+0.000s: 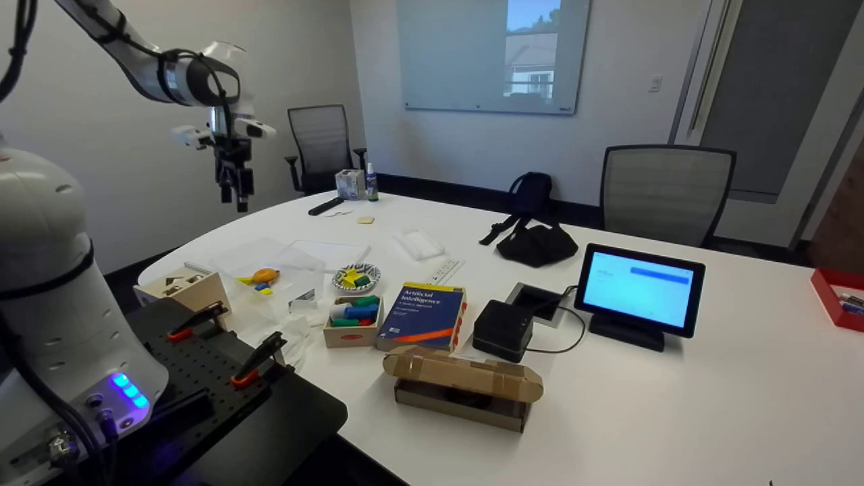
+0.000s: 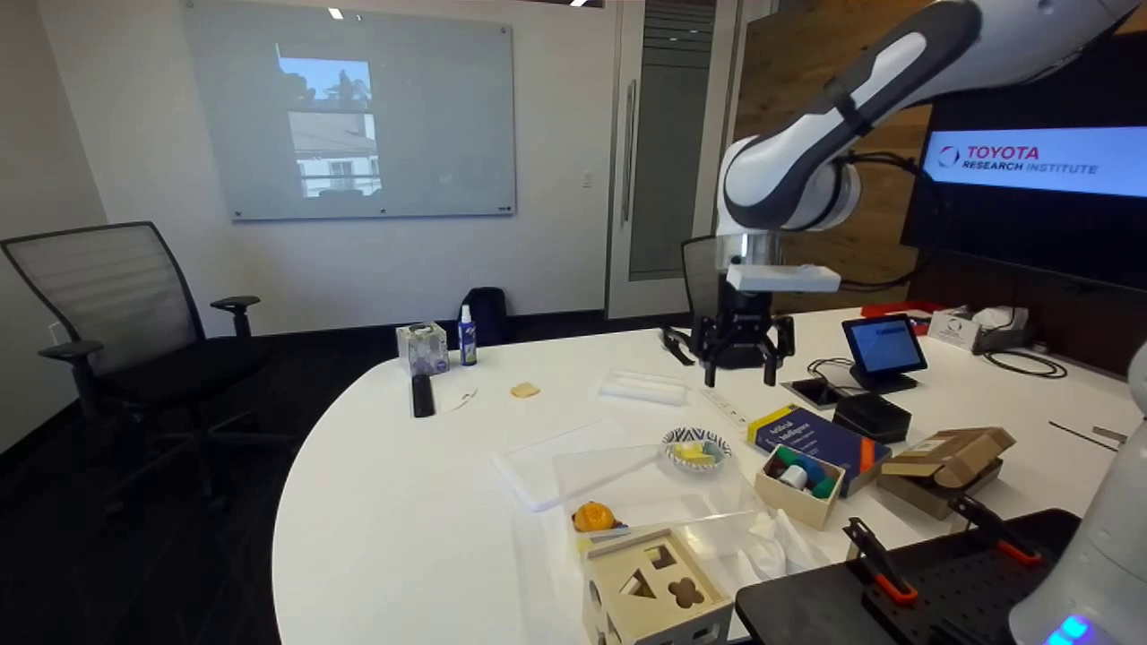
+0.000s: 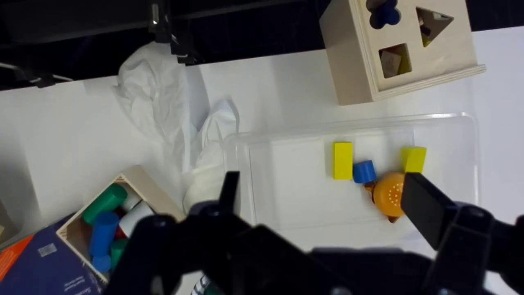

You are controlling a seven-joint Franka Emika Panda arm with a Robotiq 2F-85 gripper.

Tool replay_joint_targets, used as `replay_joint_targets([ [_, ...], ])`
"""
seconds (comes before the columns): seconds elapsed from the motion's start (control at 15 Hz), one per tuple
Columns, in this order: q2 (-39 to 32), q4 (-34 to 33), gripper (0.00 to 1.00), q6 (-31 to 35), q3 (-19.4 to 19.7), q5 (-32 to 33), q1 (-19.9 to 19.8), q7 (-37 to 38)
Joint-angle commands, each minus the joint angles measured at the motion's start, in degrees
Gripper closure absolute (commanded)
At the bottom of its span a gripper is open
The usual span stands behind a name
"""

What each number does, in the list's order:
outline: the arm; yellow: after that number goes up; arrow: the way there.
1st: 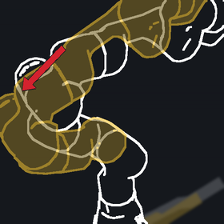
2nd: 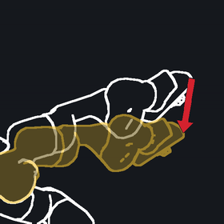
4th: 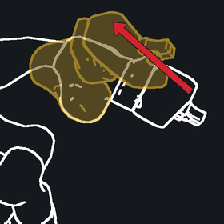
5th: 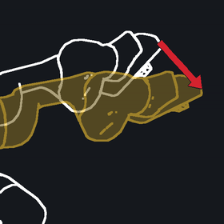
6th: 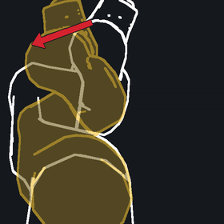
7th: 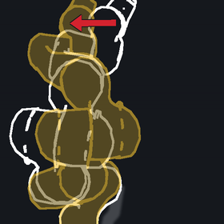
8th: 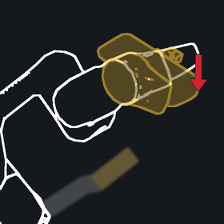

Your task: Shift two objects from the storage bin to the paper plate

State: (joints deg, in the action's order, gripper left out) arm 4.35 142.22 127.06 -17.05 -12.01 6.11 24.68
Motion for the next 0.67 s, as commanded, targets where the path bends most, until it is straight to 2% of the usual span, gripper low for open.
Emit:
replay_joint_targets([
  [0.0,-11.2,-2.3,0.0,5.8,1.9,2.0,2.3,-0.1],
  [0.27,-21.2,-3.6,0.0,14.1,3.9,2.8,4.7,-0.6],
  [0.6,-31.9,-8.8,0.0,20.0,5.4,1.4,7.0,-1.0],
])
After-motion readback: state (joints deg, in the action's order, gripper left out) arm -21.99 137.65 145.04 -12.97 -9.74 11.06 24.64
